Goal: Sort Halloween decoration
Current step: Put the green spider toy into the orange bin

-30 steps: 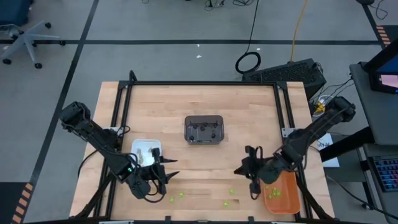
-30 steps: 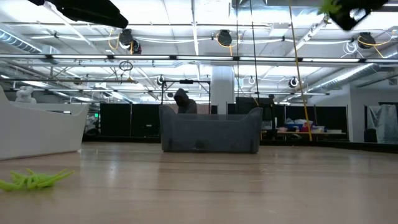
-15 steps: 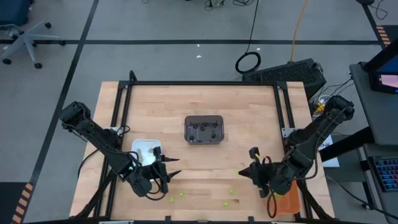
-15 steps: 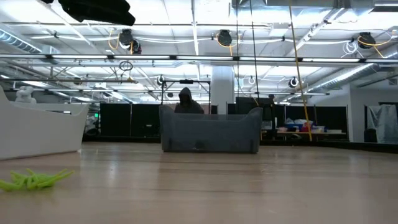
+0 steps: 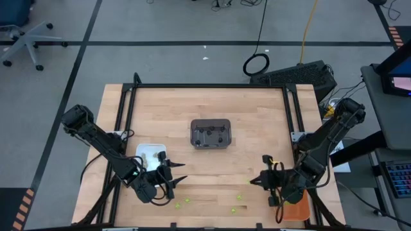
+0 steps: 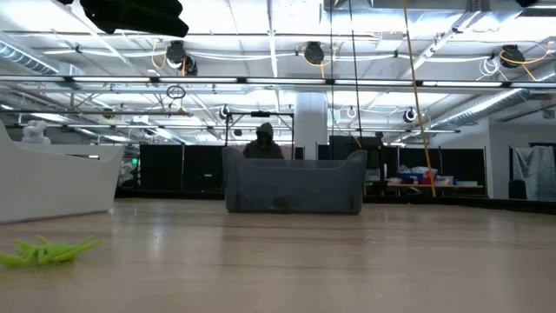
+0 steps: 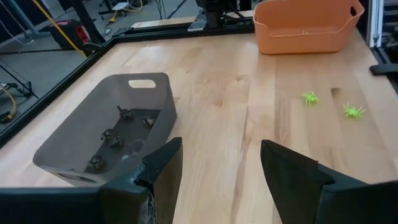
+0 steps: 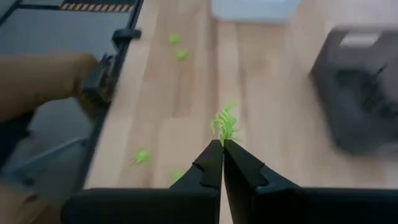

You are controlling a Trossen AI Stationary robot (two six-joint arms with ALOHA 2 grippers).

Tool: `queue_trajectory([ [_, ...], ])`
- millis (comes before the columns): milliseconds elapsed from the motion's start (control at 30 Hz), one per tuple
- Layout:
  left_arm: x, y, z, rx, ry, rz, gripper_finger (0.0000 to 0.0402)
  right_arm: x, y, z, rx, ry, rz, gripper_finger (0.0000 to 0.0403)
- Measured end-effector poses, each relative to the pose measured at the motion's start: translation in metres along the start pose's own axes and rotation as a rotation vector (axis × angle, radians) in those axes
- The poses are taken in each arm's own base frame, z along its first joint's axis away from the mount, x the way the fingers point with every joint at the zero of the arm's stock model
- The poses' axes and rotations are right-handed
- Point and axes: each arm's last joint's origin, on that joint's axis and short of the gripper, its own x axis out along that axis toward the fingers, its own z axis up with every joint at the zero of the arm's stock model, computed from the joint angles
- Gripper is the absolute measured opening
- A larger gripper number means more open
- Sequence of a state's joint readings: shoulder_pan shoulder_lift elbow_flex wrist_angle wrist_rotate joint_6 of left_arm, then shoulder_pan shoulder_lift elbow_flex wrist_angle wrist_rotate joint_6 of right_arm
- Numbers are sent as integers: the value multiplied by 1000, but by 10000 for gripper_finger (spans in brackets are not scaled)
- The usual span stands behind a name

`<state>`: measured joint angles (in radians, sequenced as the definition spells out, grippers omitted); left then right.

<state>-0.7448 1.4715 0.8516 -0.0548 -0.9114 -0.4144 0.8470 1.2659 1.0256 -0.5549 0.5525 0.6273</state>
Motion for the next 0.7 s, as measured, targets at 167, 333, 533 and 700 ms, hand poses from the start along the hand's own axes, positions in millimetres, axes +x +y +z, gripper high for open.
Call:
queue_trajectory([
  [167, 4, -5, -2, -33, -1, -26, 215, -10, 5, -10, 105, 123, 25, 0],
  [333, 12, -16, -8, -58, -8, -56, 215, -29, 8, -13, 230, 292, 45, 0],
  [533, 21, -27, -15, -90, -19, -103, 215, -42, 14, -30, 411, 551, 32, 0],
  [700, 26, -32, -18, -106, -28, -123, 215, -42, 20, -47, 486, 679, -73, 0],
])
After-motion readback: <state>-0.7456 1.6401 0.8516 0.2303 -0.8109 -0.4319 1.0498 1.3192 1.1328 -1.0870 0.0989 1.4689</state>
